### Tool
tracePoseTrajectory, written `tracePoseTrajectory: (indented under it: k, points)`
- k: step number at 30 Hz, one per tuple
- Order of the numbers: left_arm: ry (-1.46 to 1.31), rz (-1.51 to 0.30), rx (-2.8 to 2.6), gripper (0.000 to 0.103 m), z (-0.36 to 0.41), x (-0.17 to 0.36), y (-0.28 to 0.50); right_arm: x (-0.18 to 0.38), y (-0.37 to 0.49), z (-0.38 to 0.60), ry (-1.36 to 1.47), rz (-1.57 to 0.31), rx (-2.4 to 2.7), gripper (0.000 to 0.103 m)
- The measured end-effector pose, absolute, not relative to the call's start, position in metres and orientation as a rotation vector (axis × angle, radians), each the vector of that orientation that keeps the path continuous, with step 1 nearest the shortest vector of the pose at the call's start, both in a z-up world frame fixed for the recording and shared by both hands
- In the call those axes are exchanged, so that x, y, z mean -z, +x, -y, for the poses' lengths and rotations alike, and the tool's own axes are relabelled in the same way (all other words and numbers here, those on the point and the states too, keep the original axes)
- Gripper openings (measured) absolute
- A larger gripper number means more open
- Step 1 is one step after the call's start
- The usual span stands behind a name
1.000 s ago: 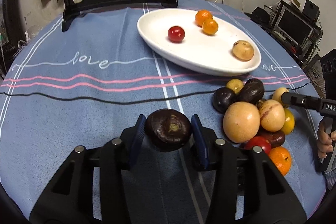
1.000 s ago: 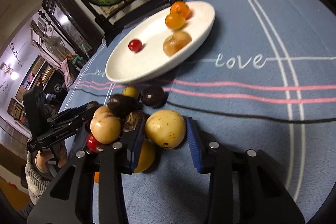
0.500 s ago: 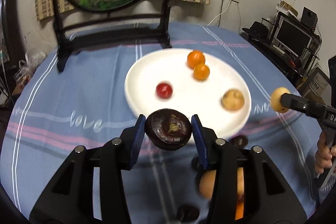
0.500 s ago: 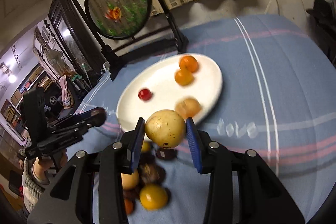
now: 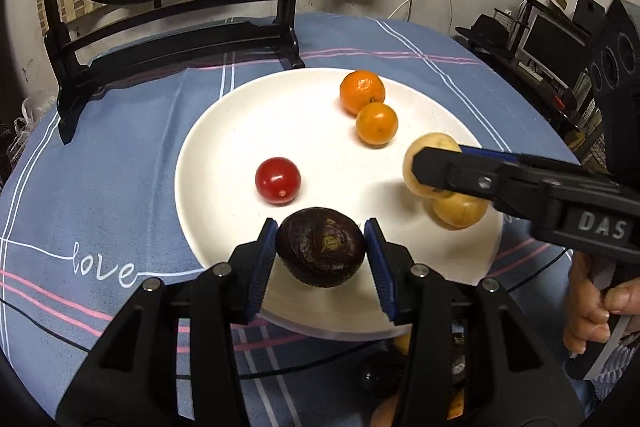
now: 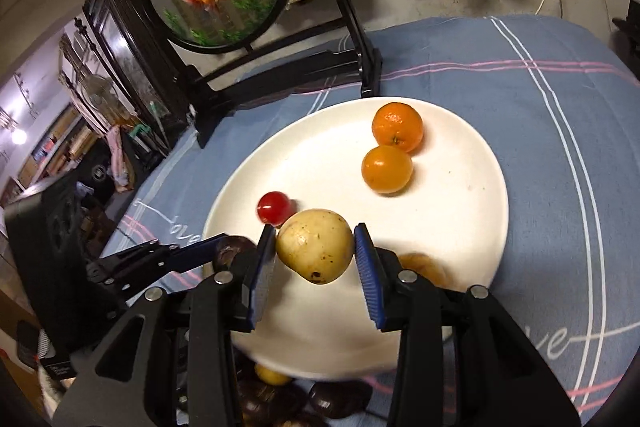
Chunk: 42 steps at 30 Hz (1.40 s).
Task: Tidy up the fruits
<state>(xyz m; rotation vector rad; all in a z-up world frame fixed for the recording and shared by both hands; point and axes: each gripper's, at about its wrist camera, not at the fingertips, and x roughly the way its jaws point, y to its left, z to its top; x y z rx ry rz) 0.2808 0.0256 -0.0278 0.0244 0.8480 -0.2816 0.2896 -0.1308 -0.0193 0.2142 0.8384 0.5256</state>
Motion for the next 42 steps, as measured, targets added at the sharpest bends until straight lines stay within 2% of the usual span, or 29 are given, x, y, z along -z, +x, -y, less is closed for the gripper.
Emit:
tracePoseTrajectory:
  k: [11,12,13,14,18,20,26,29,31,34,37,42]
  points:
    - [0.063,-0.881,0.279,0.047,-0.018,0.043,0.290,0.031,0.303,0.119,0.179,-0.889,-0.531,0.042]
    - [0.066,-0.874,0.275,0.055,-0.017,0.043,0.289,0.032,0.304,0.119,0.180,-0.910,-0.524,0.055]
    - [0.075,-0.864,0.266,0.076,-0.017,0.042,0.288,0.030,0.303,0.121,0.188,-0.904,-0.516,0.066]
    - [0.074,-0.853,0.257,0.081,-0.017,0.041,0.287,0.025,0.300,0.124,0.199,-0.874,-0.511,0.070]
    - [0.066,-0.814,0.253,0.082,-0.022,0.028,0.278,-0.011,0.279,0.136,0.184,-0.754,-0.504,0.070]
    - [0.038,-0.801,0.230,0.088,-0.031,0.020,0.272,-0.030,0.261,0.146,0.180,-0.707,-0.495,0.074]
    - [0.000,-0.757,0.178,0.091,-0.056,0.008,0.229,-0.050,0.208,0.168,0.176,-0.646,-0.497,0.075]
    - [-0.009,-0.736,0.161,0.091,-0.066,0.006,0.198,-0.045,0.187,0.168,0.160,-0.658,-0.496,0.075]
    - [-0.013,-0.724,0.151,0.097,-0.069,0.010,0.178,-0.035,0.168,0.171,0.158,-0.663,-0.506,0.075]
    - [-0.011,-0.728,0.132,0.098,-0.074,0.019,0.156,-0.009,0.145,0.177,0.170,-0.699,-0.519,0.075]
    - [0.020,-0.739,0.079,0.098,-0.078,0.027,0.138,0.011,0.132,0.168,0.066,-0.735,-0.496,0.075]
    - [-0.003,-0.756,0.069,0.099,-0.087,0.034,0.122,0.021,0.123,0.162,-0.003,-0.744,-0.507,0.075]
